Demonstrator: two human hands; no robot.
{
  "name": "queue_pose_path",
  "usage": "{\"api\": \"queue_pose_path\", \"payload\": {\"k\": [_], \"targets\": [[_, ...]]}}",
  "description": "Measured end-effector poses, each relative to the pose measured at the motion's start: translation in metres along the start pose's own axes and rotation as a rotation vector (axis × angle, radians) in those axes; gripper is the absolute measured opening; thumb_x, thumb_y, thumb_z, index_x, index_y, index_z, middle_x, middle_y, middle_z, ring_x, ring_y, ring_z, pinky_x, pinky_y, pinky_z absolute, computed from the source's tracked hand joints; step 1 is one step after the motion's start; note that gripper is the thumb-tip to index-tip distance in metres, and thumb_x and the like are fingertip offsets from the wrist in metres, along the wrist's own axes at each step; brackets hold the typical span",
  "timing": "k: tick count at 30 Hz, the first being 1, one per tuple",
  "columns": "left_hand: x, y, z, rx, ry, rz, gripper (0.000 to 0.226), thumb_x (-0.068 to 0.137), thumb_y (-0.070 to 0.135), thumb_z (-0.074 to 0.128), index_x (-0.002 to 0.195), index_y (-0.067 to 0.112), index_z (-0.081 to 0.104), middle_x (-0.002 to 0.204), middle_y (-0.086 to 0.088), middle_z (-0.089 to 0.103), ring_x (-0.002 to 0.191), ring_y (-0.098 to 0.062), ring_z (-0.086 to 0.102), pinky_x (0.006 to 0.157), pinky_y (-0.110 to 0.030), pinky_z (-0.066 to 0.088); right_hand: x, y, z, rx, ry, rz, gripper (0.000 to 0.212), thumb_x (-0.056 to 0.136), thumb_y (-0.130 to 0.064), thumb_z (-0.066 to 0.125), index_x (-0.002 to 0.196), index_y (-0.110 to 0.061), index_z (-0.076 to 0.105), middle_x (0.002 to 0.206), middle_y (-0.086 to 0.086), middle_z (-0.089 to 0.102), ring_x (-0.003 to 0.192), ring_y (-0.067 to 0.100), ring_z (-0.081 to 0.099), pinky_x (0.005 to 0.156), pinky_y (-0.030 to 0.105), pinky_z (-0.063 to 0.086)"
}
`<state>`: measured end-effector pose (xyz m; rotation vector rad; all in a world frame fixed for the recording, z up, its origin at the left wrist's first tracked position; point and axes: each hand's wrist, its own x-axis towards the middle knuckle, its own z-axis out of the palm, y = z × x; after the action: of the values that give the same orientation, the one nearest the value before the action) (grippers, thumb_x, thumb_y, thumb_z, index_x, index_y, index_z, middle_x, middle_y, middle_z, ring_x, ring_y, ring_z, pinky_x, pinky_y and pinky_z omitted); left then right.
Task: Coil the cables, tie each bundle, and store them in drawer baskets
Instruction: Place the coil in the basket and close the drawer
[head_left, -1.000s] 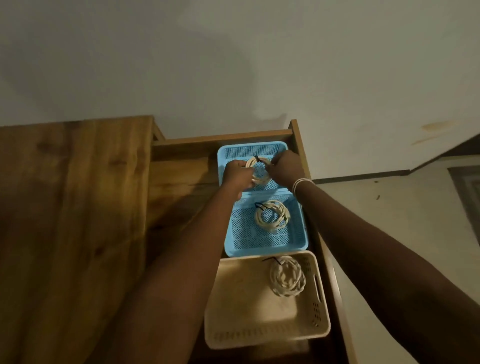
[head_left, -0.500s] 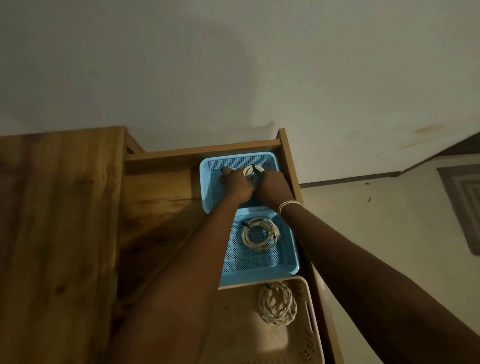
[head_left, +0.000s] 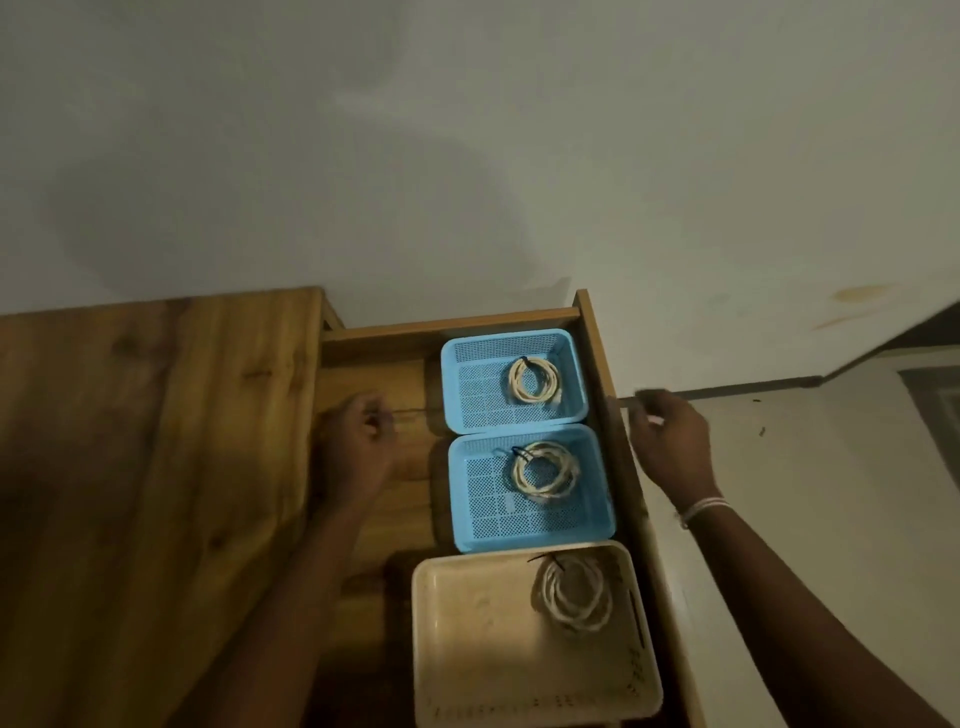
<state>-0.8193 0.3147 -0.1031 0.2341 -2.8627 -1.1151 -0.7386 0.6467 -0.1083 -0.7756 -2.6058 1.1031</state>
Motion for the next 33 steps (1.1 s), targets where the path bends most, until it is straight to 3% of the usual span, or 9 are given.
{"api": "queue_pose_path", "payload": {"k": [3, 5, 8, 11, 14, 17, 22, 28, 33], "targets": [[-0.01, -0.066, -0.05, 0.221, 0.076, 0.081, 0.027, 0.082, 0.006, 0.06, 0.108, 0.004, 0.068, 0.107, -0.018, 0.065, 0.099, -0.039, 0.06, 0.084, -0.043, 0.051, -0.039, 0.033, -0.019, -0.03, -0.23, 0.229, 0.027, 0.094, -0.024, 0.058, 0.106, -0.006, 0.074, 0.098, 0.013, 0.073, 0.096, 0.032, 0.067, 0.087, 0.034, 0.048], [-0.023, -0.103, -0.079, 0.344, 0.042, 0.051, 0.035, 0.078, 0.004, 0.057, 0.112, 0.002, 0.065, 0.115, -0.023, 0.06, 0.105, -0.045, 0.056, 0.091, -0.051, 0.049, -0.072, 0.043, -0.026, 0.052, -0.351, 0.362, 0.033, 0.091, -0.032, 0.055, 0.095, -0.007, 0.075, 0.084, 0.014, 0.071, 0.082, 0.034, 0.067, 0.076, 0.041, 0.053], [-0.047, -0.134, -0.105, 0.516, -0.087, 0.039, 0.044, 0.083, 0.017, 0.051, 0.127, 0.013, 0.057, 0.134, -0.019, 0.051, 0.121, -0.043, 0.05, 0.096, -0.055, 0.047, -0.12, 0.044, -0.028, 0.153, -0.393, 0.456, 0.031, 0.094, -0.029, 0.054, 0.083, -0.008, 0.074, 0.071, 0.013, 0.069, 0.065, 0.029, 0.064, 0.063, 0.039, 0.054], [-0.067, -0.149, -0.119, 0.587, -0.183, 0.035, 0.047, 0.092, 0.025, 0.046, 0.139, 0.025, 0.048, 0.15, -0.014, 0.039, 0.135, -0.037, 0.039, 0.103, -0.056, 0.041, -0.151, 0.033, -0.029, 0.146, -0.294, 0.416, 0.025, 0.089, -0.026, 0.058, 0.083, -0.013, 0.079, 0.067, 0.006, 0.071, 0.06, 0.023, 0.064, 0.06, 0.032, 0.051], [-0.071, -0.156, -0.124, 0.637, -0.293, 0.119, 0.052, 0.095, 0.023, 0.048, 0.146, 0.017, 0.043, 0.149, -0.021, 0.039, 0.132, -0.041, 0.04, 0.105, -0.052, 0.042, -0.159, 0.025, -0.032, 0.141, -0.304, 0.442, 0.022, 0.08, -0.021, 0.056, 0.067, -0.014, 0.072, 0.059, 0.005, 0.065, 0.055, 0.023, 0.059, 0.055, 0.032, 0.048], [-0.072, -0.147, -0.128, 0.665, -0.352, 0.131, 0.053, 0.094, 0.022, 0.048, 0.145, 0.011, 0.042, 0.137, -0.025, 0.042, 0.116, -0.046, 0.05, 0.097, -0.051, 0.048, -0.162, 0.019, -0.03, 0.126, -0.355, 0.468, 0.022, 0.087, -0.011, 0.053, 0.072, -0.013, 0.069, 0.067, 0.007, 0.062, 0.06, 0.024, 0.058, 0.057, 0.033, 0.05], [-0.075, -0.135, -0.127, 0.682, -0.398, 0.048, 0.05, 0.094, 0.021, 0.047, 0.143, 0.016, 0.04, 0.133, -0.02, 0.04, 0.118, -0.042, 0.046, 0.094, -0.053, 0.049, -0.168, -0.002, -0.013, 0.212, -0.477, 0.502, 0.019, 0.091, -0.009, 0.057, 0.098, 0.001, 0.072, 0.082, 0.016, 0.065, 0.075, 0.03, 0.063, 0.077, 0.045, 0.058], [-0.071, -0.143, -0.125, 0.619, -0.374, 0.079, 0.05, 0.094, 0.022, 0.051, 0.143, 0.014, 0.045, 0.138, -0.022, 0.041, 0.118, -0.043, 0.05, 0.097, -0.054, 0.049, -0.174, -0.035, 0.018, 0.32, -0.687, 0.5, 0.018, 0.09, -0.01, 0.066, 0.104, -0.004, 0.074, 0.104, 0.015, 0.075, 0.094, 0.034, 0.073, 0.074, 0.042, 0.063], [-0.071, -0.145, -0.124, 0.588, -0.391, 0.063, 0.052, 0.095, 0.02, 0.052, 0.145, 0.012, 0.043, 0.147, -0.024, 0.035, 0.122, -0.044, 0.048, 0.1, -0.054, 0.046, -0.178, -0.066, 0.052, 0.3, -0.896, 0.395, 0.021, 0.09, -0.006, 0.066, 0.109, -0.001, 0.072, 0.108, 0.013, 0.074, 0.091, 0.029, 0.075, 0.073, 0.037, 0.063]]}}
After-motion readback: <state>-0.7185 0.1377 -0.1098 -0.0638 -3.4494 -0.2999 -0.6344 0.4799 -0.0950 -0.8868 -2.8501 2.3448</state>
